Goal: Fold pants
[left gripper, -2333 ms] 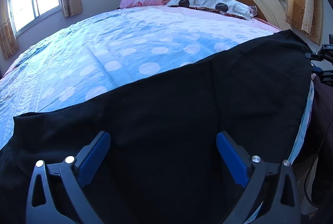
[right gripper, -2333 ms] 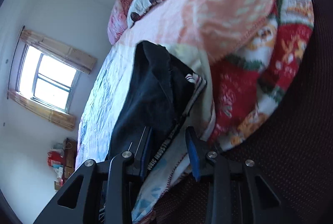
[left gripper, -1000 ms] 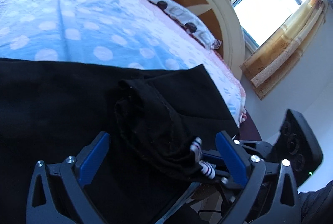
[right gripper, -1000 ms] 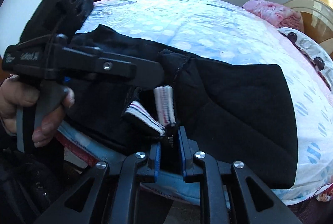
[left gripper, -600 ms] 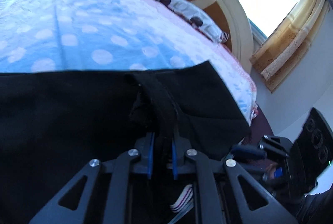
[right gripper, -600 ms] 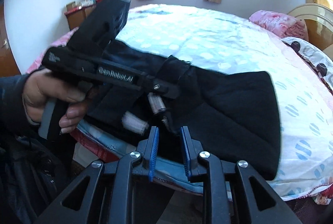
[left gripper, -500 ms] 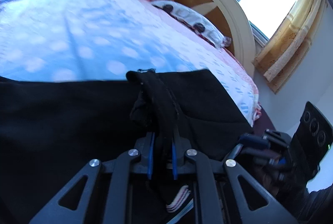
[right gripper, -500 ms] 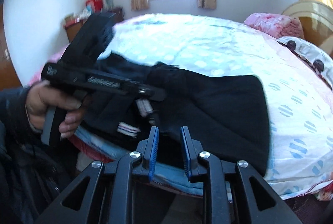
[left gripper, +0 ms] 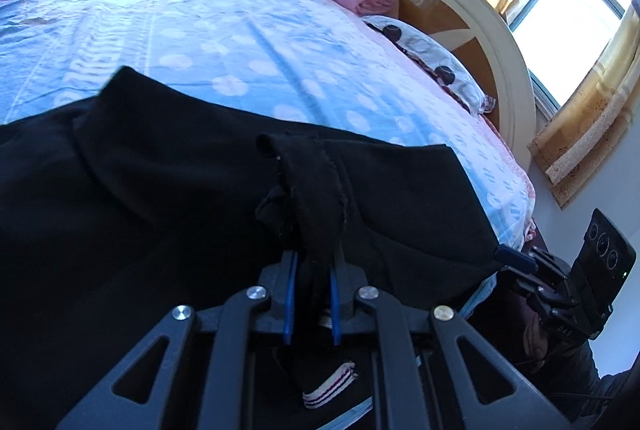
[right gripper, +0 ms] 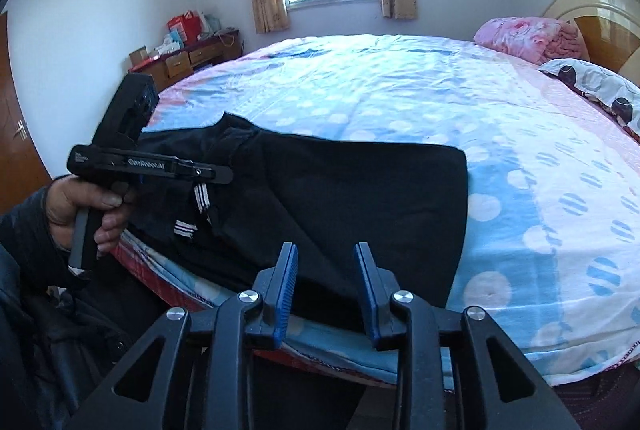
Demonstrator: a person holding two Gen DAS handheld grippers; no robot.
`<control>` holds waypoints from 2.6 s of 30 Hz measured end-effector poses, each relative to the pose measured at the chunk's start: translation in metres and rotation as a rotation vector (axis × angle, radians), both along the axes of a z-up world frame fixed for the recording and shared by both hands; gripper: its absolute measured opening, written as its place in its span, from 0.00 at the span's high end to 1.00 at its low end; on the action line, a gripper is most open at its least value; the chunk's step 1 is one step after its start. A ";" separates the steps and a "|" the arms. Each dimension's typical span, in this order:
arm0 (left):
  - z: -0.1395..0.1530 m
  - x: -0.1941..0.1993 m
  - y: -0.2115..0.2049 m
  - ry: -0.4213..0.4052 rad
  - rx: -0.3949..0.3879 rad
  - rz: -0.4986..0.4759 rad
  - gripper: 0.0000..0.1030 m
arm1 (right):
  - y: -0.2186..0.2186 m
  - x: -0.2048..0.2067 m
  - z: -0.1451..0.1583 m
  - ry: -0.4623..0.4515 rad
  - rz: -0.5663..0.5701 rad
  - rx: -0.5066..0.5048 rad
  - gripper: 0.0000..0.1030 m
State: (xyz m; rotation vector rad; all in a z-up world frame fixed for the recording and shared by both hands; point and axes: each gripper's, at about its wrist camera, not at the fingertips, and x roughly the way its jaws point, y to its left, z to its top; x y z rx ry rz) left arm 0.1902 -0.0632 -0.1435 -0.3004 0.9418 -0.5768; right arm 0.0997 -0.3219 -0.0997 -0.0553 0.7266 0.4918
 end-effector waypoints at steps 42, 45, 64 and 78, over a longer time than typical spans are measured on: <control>0.009 -0.011 -0.003 -0.247 0.397 0.116 0.06 | -0.006 0.118 0.002 0.156 -0.248 -0.051 0.49; 0.011 -0.008 0.001 -0.271 0.483 0.151 0.02 | 0.004 0.112 0.015 0.118 -0.256 -0.063 0.49; -0.007 -0.002 0.053 -0.176 0.524 0.245 0.00 | 0.124 0.137 -0.011 0.329 0.043 0.047 0.49; 0.007 0.000 0.092 -0.220 0.512 0.328 0.00 | 0.187 0.205 0.016 0.405 0.105 0.227 0.49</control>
